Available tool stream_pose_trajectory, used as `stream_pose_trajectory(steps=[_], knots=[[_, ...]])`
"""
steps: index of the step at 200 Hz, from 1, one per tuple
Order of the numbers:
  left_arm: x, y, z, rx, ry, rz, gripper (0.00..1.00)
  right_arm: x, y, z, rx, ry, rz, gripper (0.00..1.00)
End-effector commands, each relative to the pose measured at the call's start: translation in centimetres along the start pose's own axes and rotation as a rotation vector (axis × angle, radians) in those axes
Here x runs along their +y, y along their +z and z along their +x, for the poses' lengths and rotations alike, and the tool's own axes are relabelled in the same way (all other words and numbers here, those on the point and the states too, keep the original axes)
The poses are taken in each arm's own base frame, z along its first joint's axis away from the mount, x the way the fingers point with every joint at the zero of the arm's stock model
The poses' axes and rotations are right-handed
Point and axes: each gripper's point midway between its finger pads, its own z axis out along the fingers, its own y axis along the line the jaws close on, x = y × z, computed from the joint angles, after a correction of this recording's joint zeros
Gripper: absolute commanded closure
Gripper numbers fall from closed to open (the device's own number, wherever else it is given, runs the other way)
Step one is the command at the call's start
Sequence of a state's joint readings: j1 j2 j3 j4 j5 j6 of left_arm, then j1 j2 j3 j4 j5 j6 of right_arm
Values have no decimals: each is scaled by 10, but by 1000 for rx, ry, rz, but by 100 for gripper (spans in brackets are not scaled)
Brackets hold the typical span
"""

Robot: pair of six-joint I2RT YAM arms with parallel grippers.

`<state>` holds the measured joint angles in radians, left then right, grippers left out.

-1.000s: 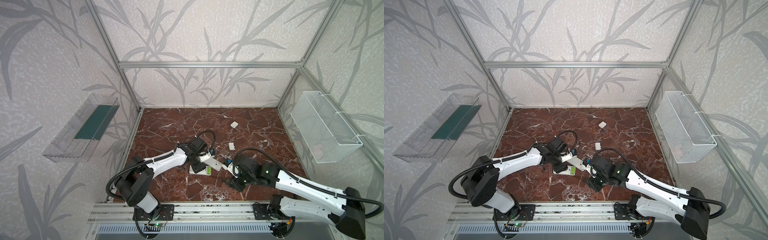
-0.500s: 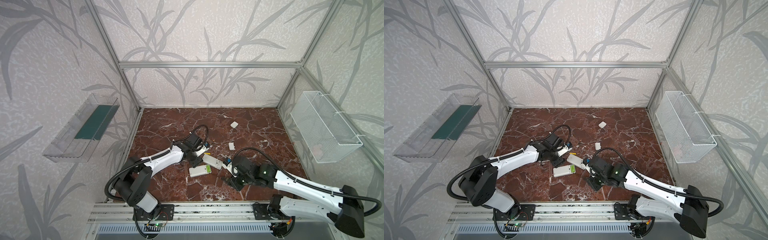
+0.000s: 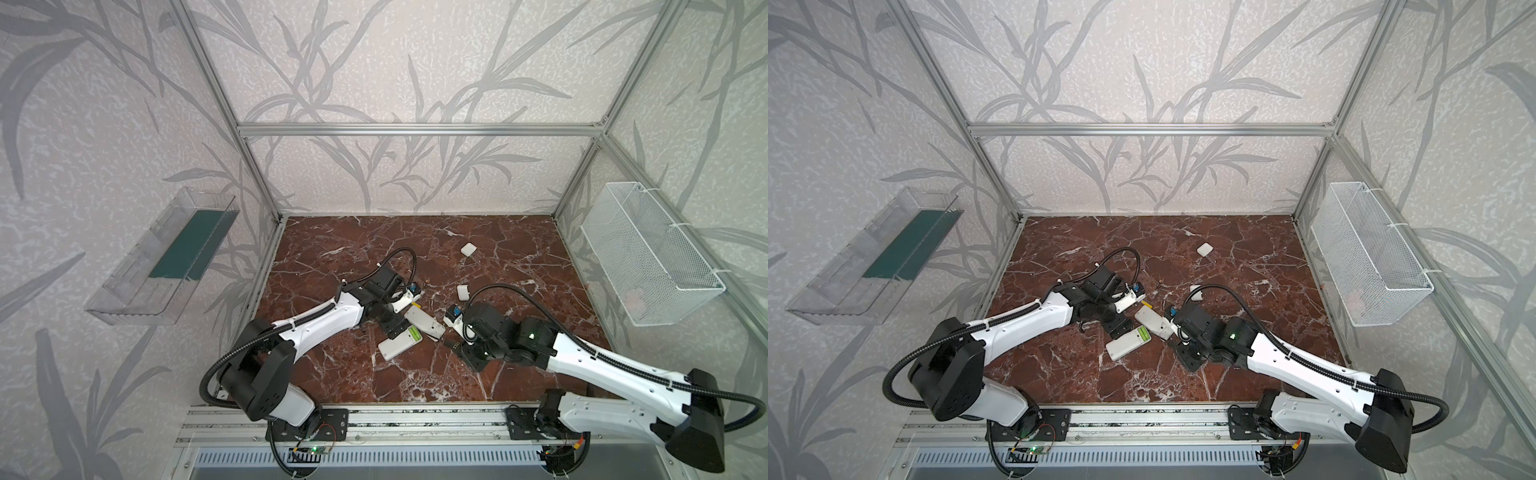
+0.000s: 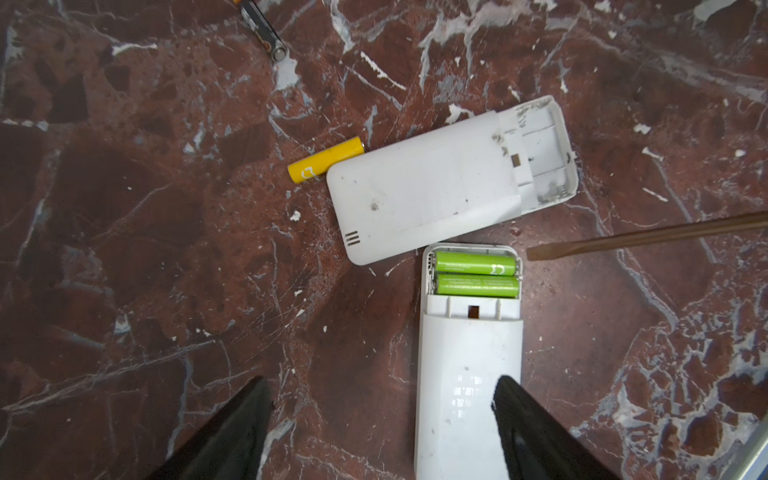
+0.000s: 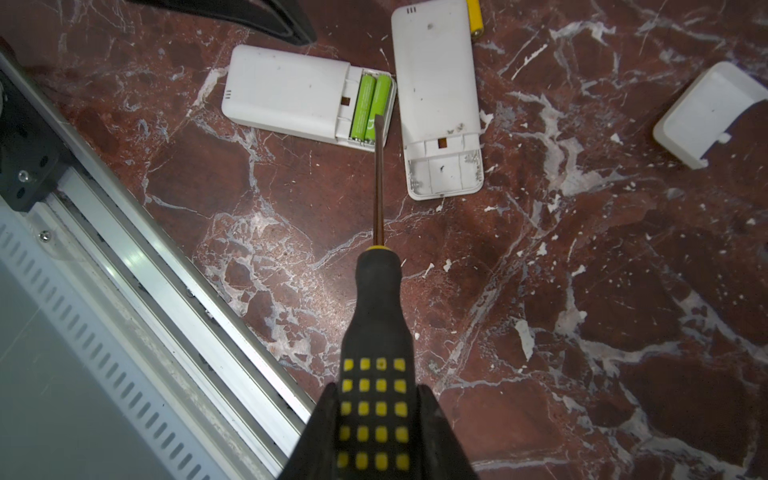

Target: Unload the batteries from the remote control

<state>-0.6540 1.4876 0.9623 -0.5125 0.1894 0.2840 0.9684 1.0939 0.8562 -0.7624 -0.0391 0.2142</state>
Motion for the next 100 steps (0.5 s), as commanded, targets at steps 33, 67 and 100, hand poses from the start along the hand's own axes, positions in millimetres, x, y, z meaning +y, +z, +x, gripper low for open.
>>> stream_pose_trajectory(steps=[33,67,100], knots=[[-27,-8,50,131,224,14,2,12,-3,-3,26,-95,-60,100],[-26,2,51,136,256,23,1,14,0,-5,15,-69,-67,100],[-28,17,67,221,248,31,4,13,1,0,33,-54,-66,100]])
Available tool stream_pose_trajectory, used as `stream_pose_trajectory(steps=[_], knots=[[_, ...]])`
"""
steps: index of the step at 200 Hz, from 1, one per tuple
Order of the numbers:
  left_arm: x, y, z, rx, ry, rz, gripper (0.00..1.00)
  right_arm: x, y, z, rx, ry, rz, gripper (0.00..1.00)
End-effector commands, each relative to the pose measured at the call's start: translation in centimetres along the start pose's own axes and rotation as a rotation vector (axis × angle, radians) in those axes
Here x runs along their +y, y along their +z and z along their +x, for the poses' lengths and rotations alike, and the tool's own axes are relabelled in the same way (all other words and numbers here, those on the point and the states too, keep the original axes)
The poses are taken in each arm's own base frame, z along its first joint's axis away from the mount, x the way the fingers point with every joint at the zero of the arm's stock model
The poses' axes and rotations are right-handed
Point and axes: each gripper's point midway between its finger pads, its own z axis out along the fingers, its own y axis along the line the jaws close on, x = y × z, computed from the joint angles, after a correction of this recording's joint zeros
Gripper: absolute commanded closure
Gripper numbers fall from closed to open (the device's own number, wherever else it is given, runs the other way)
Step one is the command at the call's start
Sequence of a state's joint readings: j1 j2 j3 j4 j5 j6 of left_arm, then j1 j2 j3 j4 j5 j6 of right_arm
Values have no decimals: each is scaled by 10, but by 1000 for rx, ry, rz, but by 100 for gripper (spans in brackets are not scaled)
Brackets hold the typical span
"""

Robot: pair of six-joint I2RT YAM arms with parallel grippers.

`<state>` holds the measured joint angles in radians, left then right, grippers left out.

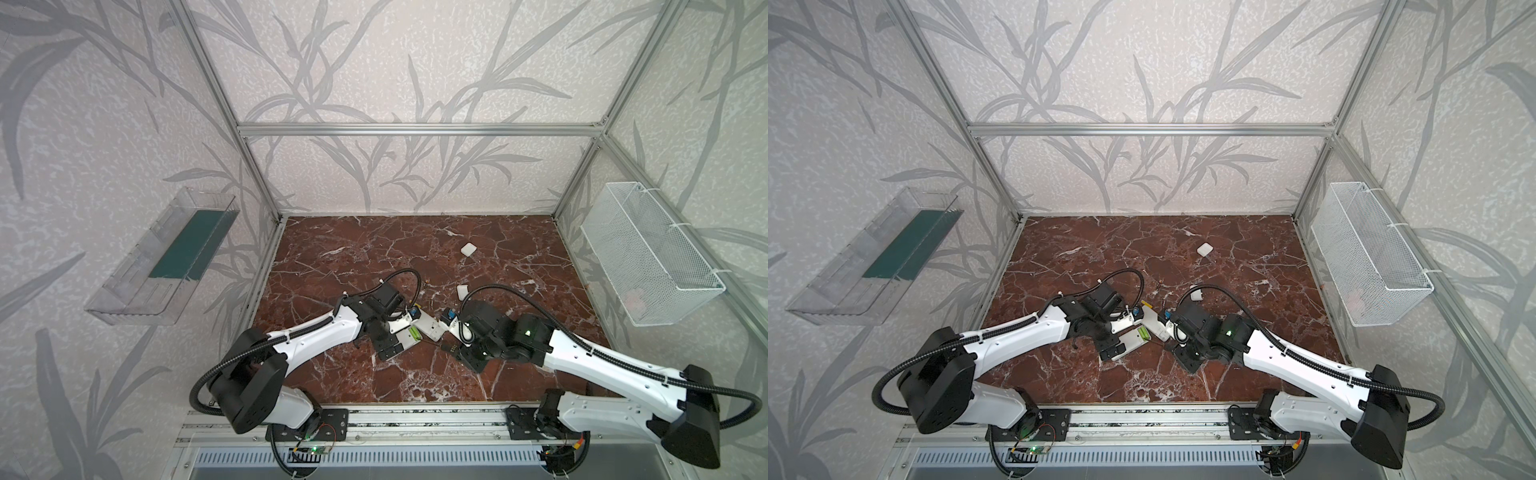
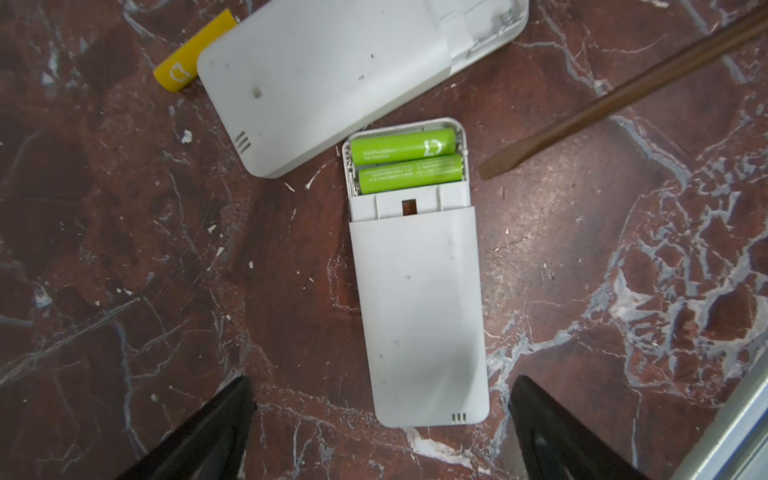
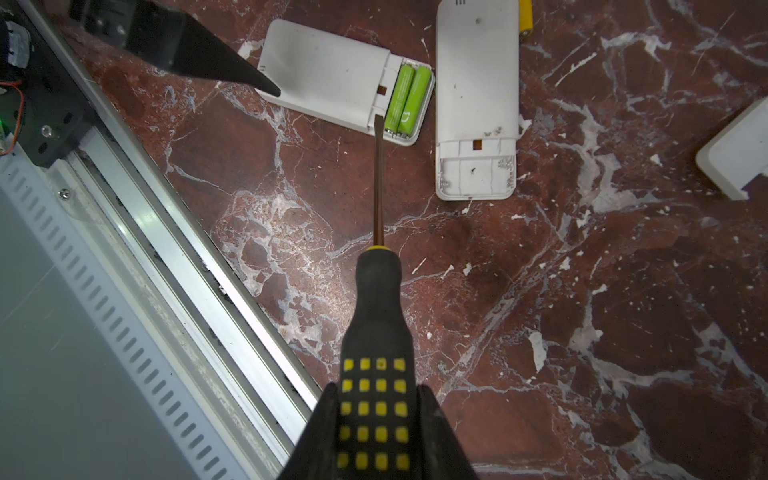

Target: Unload the batteries from the remote control

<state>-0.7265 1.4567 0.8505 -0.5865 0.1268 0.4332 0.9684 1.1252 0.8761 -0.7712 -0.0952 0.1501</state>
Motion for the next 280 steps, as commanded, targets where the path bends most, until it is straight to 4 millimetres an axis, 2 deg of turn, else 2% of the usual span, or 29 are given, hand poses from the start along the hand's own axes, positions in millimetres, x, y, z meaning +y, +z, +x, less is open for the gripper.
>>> stream_pose_trajectory(steps=[1,47,93,148,194,280], knots=[[-3,8,9,57,47,9,4,3,-1,0,3,9,-15,100],[-8,13,0,2,64,9,4,1,-3,1,26,15,0,100],[-11,22,6,16,76,-11,8,0,1,3,43,26,7,100],[-18,33,9,38,74,1,22,-1,-2,1,28,28,17,100],[-21,35,11,52,79,11,49,-3,-5,0,14,29,26,100],[-25,38,11,82,81,30,58,12,-7,1,10,-21,-19,100]])
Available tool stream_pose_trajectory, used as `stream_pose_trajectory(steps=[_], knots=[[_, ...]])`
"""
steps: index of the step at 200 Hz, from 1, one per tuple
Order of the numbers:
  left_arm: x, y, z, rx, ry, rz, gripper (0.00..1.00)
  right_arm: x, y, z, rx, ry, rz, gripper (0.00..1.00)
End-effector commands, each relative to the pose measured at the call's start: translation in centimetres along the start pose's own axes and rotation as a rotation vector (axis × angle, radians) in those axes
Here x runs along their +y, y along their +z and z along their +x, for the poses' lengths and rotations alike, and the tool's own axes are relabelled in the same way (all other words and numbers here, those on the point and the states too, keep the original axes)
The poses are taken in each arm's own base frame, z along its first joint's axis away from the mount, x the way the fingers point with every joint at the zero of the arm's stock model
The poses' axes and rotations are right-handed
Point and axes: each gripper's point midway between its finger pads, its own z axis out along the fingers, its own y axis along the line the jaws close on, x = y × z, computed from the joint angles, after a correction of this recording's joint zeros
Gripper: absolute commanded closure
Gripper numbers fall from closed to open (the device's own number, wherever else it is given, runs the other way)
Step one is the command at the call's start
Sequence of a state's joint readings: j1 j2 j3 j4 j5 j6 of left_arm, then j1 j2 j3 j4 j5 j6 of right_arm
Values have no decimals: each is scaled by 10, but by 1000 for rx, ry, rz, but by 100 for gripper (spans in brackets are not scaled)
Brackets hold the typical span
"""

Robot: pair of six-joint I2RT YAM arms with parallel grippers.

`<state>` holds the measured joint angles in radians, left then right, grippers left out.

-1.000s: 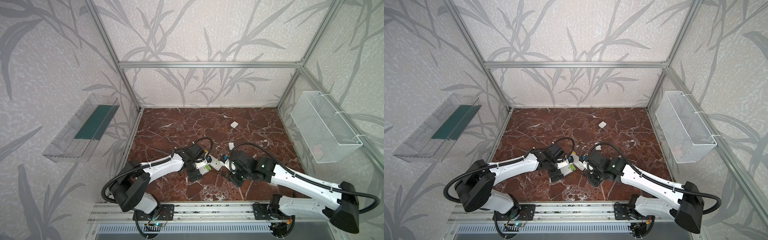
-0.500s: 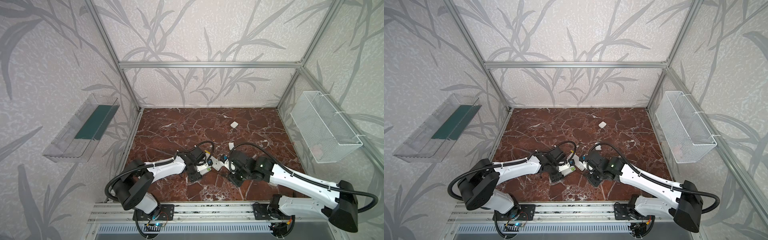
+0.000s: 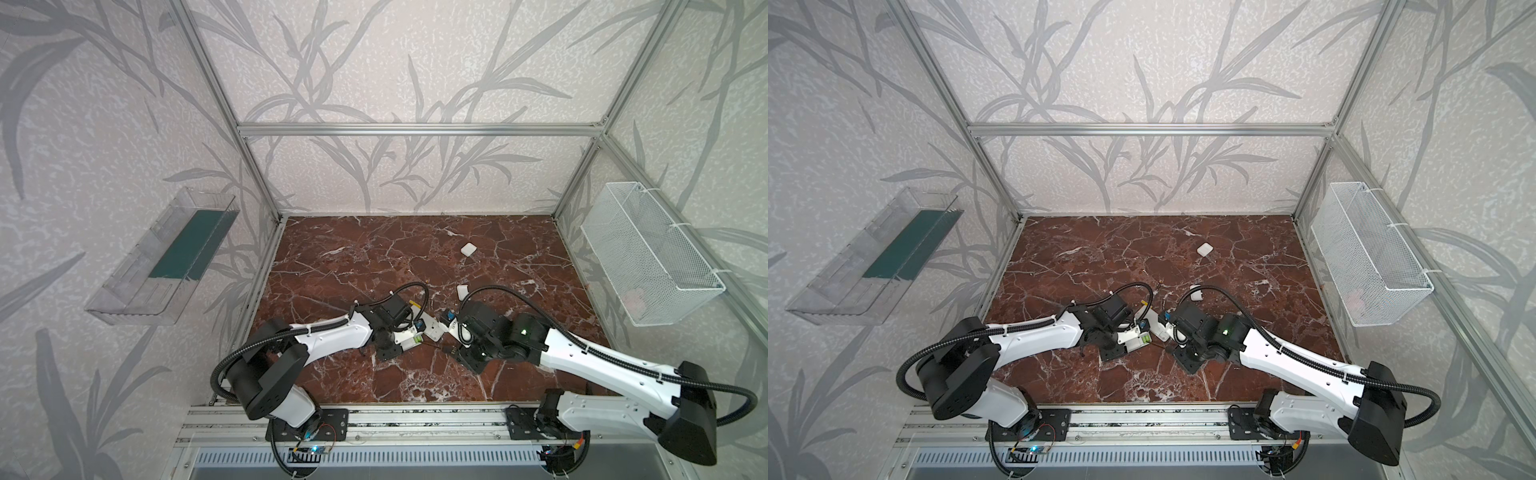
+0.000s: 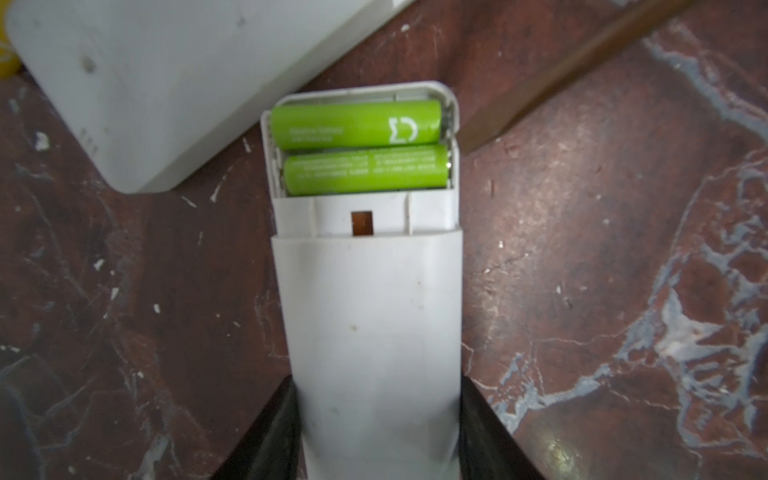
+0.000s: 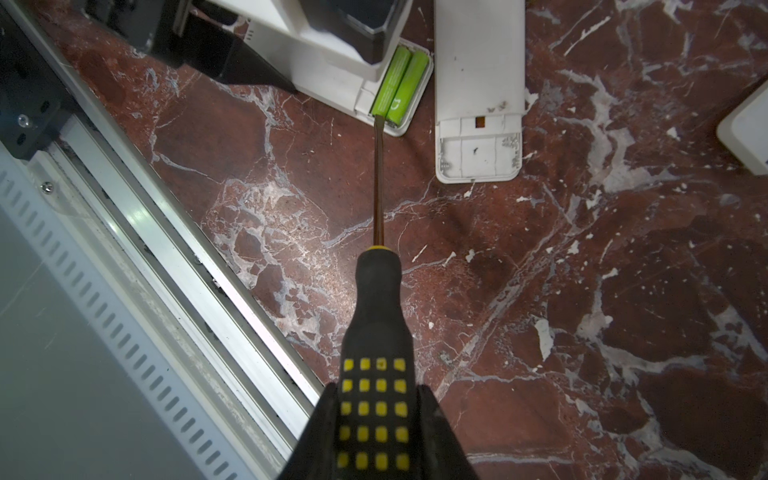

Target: Unload the batteries from the remote control

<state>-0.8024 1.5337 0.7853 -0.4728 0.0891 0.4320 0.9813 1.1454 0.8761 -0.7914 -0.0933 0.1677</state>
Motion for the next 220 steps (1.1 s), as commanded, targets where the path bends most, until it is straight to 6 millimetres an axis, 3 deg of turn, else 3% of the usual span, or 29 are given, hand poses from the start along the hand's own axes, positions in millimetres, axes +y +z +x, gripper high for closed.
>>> stream_pose_trajectory(steps=[1,62,153,160,220], knots=[[-7,7,5,45,11,33,59,10,-12,-5,-31,-30,-20,100],[-9,8,6,51,21,40,61,-4,-7,-3,-17,-7,66,100],[-9,6,4,46,23,36,61,5,4,0,7,-16,12,100],[-9,6,4,46,21,35,61,13,6,2,18,-41,3,100],[-9,5,4,44,26,35,61,9,8,1,10,-27,32,100]])
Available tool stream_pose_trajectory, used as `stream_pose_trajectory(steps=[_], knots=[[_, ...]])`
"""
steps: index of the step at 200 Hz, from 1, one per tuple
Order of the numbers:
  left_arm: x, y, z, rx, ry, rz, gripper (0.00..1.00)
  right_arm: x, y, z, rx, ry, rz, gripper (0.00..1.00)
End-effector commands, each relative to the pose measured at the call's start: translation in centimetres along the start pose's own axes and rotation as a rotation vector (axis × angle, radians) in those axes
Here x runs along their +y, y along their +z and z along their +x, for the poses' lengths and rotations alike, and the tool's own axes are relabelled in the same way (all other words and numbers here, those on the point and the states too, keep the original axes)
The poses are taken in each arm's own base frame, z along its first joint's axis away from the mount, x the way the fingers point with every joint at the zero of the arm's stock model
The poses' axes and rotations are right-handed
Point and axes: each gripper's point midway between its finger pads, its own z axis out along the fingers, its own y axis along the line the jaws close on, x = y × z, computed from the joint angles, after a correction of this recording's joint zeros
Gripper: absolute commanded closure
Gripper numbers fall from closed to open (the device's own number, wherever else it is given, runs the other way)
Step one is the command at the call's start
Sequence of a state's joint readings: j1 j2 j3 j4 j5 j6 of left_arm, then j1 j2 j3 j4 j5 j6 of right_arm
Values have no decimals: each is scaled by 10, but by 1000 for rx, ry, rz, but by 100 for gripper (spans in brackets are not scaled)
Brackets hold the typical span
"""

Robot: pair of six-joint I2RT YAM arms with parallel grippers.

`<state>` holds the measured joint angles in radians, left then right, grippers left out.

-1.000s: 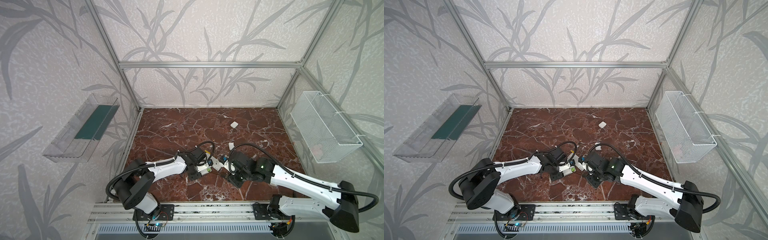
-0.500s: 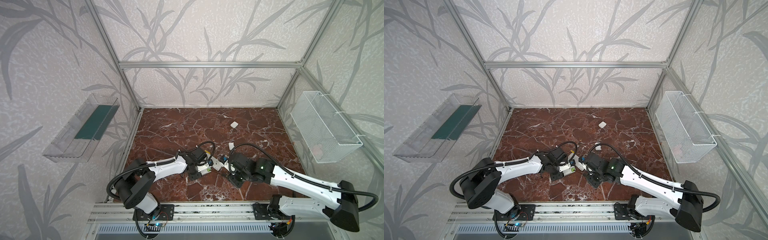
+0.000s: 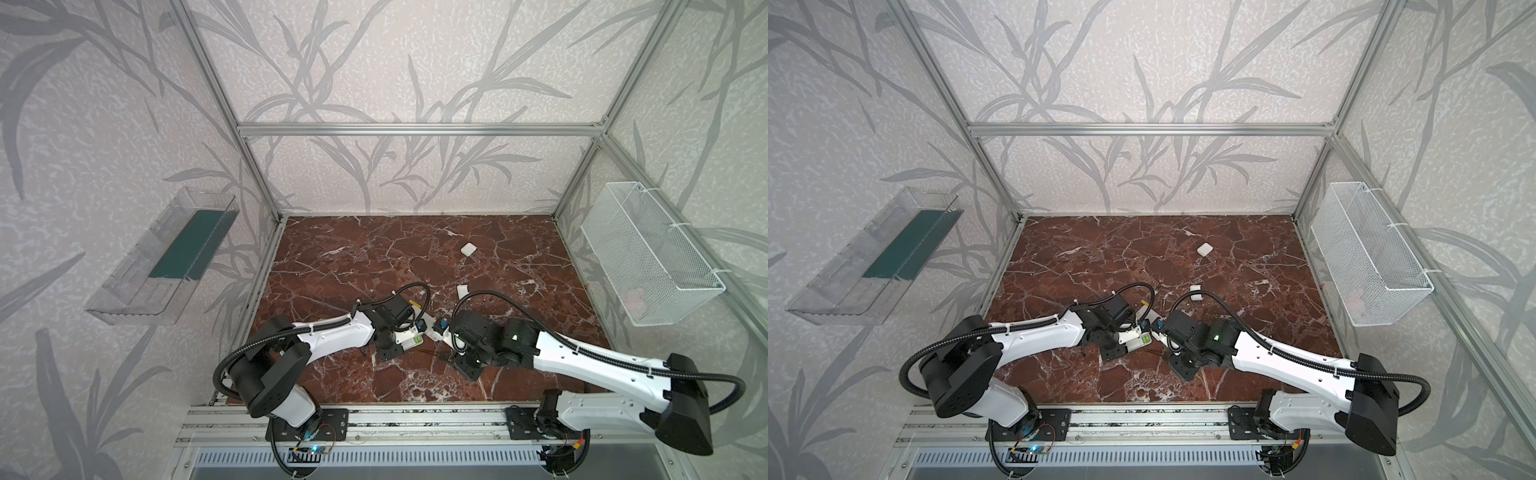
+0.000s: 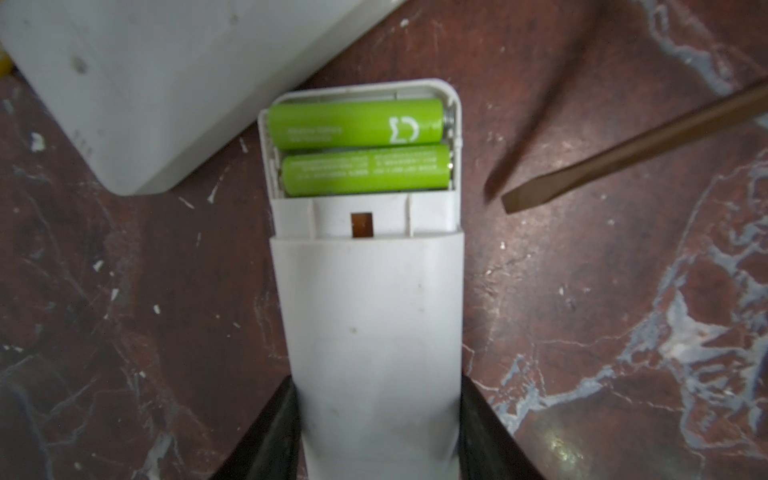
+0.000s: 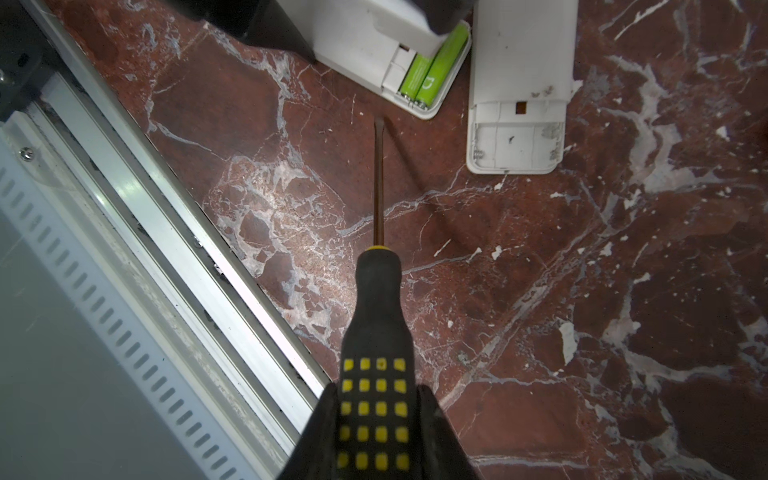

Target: Unload the batteries from the remote control

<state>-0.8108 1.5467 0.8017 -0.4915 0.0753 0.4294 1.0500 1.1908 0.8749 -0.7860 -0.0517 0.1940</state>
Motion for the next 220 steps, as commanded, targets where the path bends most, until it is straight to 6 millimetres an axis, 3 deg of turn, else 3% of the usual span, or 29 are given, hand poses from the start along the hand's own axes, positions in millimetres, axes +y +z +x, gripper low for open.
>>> stream_pose_trajectory(steps=[1,41,169,220], knots=[[-9,5,4,26,21,38,61,-1,-4,-6,-34,7,11,100],[-10,5,4,25,23,40,61,-6,-16,-13,-95,7,44,100],[-10,5,4,27,23,40,62,-3,3,-2,-6,3,24,100],[-11,5,4,26,24,42,62,-5,-2,-2,-12,7,35,100]])
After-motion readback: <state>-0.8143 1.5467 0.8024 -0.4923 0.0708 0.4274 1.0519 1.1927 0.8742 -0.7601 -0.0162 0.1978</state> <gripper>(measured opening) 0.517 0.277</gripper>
